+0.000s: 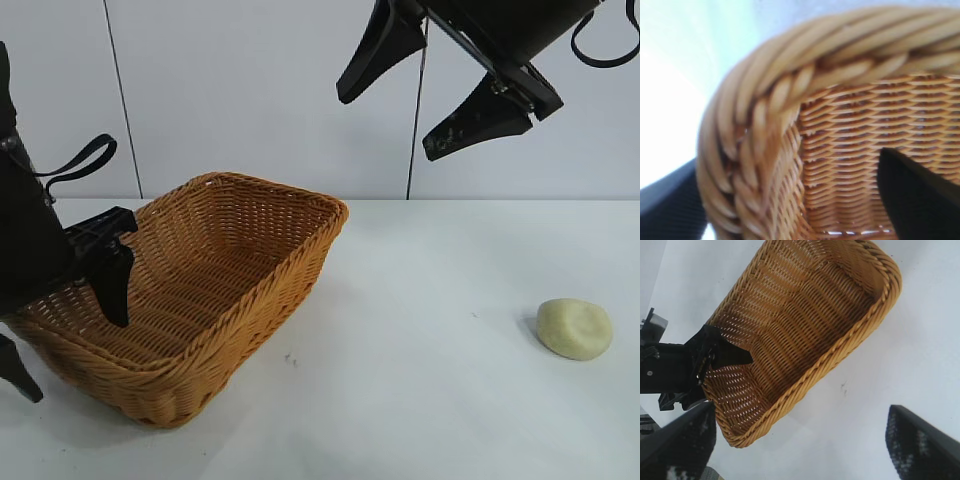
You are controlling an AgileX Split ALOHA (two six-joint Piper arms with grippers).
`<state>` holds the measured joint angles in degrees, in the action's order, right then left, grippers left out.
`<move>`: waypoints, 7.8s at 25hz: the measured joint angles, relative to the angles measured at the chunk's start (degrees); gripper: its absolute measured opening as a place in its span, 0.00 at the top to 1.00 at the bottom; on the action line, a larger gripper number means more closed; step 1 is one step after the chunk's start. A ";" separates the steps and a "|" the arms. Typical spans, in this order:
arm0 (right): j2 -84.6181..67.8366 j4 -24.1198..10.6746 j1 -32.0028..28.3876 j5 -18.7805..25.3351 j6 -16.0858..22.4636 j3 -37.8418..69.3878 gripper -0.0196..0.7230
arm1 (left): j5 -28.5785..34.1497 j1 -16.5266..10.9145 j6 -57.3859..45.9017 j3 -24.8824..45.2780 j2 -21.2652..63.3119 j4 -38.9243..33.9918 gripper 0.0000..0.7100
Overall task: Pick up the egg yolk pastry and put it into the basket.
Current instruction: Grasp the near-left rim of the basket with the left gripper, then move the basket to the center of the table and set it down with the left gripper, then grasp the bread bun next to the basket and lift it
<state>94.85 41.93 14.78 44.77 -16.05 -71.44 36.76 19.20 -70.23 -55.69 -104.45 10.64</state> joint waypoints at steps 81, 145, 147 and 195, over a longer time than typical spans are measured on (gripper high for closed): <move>0.00 -0.20 0.00 1.91 0.19 0.00 0.12 | 32.45 -5.52 62.80 -49.61 -14.70 -4.52 0.02; 0.00 -2.48 0.00 2.01 0.70 0.00 0.12 | 24.26 -18.76 69.16 27.42 92.77 -7.10 0.02; 0.00 -5.14 0.00 2.15 2.09 0.00 0.12 | 24.26 -18.76 69.16 27.43 96.41 -7.07 0.02; 26.79 -40.26 -12.07 7.04 19.48 -5.72 0.37 | 24.32 -18.76 69.18 27.71 104.84 -7.12 0.02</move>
<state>121.64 1.67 2.71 51.81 3.43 -77.16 61.08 0.44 -1.05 -27.98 0.39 3.52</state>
